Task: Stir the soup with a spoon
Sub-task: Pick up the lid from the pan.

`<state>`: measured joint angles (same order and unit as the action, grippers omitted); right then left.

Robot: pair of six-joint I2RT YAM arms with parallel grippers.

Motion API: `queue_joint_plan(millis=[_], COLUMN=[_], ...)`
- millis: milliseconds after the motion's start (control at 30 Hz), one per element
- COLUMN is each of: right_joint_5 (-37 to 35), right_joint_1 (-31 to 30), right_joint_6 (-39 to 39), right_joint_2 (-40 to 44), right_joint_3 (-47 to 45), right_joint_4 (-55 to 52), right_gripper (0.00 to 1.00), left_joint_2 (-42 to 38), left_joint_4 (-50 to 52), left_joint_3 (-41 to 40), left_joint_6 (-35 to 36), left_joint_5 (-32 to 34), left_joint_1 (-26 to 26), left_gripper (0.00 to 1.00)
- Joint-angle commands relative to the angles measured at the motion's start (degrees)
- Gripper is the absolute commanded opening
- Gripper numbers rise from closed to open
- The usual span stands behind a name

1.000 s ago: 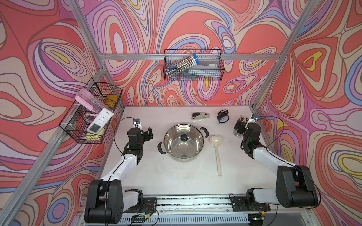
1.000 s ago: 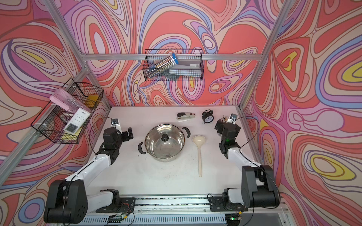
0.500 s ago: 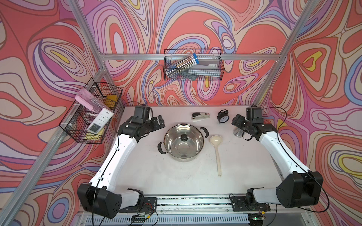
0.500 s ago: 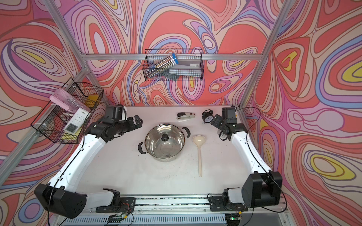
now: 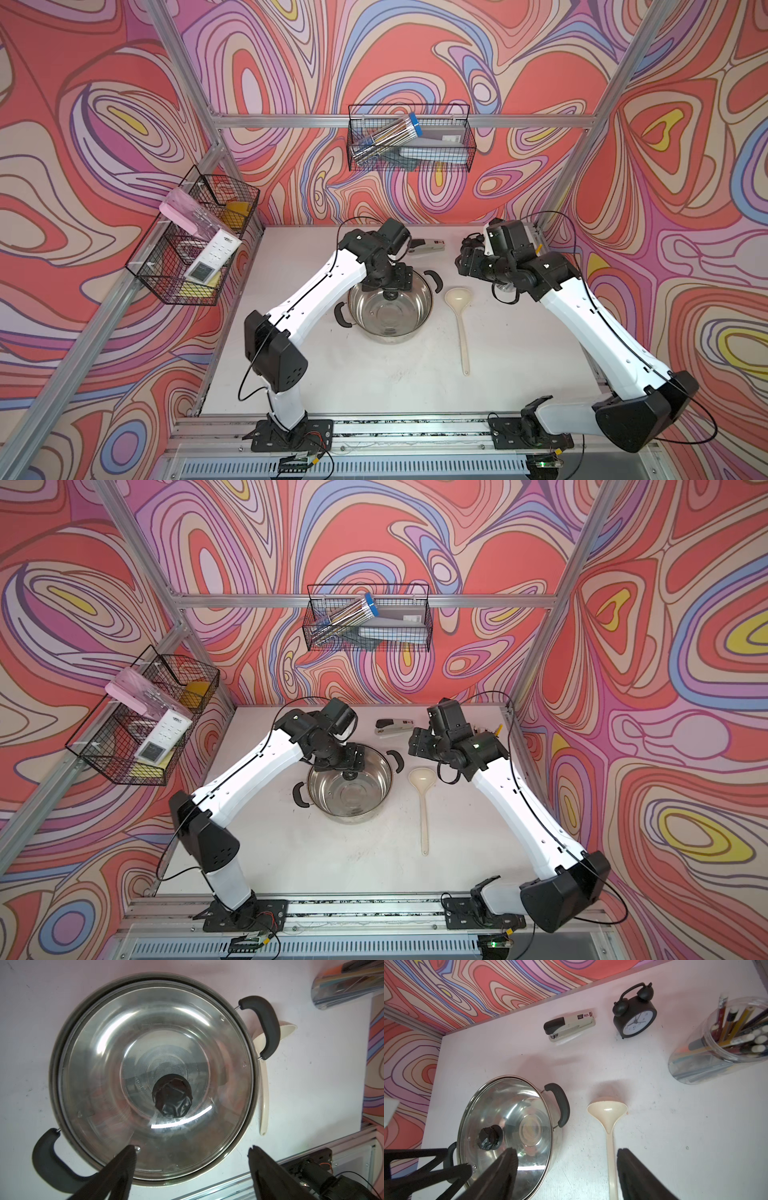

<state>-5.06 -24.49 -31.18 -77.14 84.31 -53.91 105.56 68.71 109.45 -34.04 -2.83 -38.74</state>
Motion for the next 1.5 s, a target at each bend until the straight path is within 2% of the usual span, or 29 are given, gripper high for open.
queue_joint_plan(millis=[0,333,567,800,1467], right_joint_5=[-1.03,-1.03,-0.31,0.24,-0.77], right_joint_1=[-0.59,-0.73,-0.77,-0.78,-0.8], right_joint_6=[-0.59,-1.3,-1.03,-1.07,-0.88], right_joint_2=[2.38,3.85,2.23,0.98,1.65], right_joint_3=[-0.06,-2.4,-1.02,-0.73,-1.96], right_joint_4=[-4.24,-4.65,-4.01,-3.49,-3.5], right_gripper=[0.77,0.78,0.78,0.78,0.79], left_joint_2=[3.06,6.18,7.85,9.68,9.93], left_joint_4=[7.19,6.91,5.96,5.47,3.54], left_joint_3=[4.94,5.47,5.86,5.86,2.45], left_joint_6=[2.43,3.75,3.93,4.12,2.98], left_joint_5=[4.14,4.76,2.46,1.61,1.83], left_joint_1=[-0.58,-0.55,0.02,0.26,2.01], left_gripper=[0.85,0.82,0.8,0.7,0.53])
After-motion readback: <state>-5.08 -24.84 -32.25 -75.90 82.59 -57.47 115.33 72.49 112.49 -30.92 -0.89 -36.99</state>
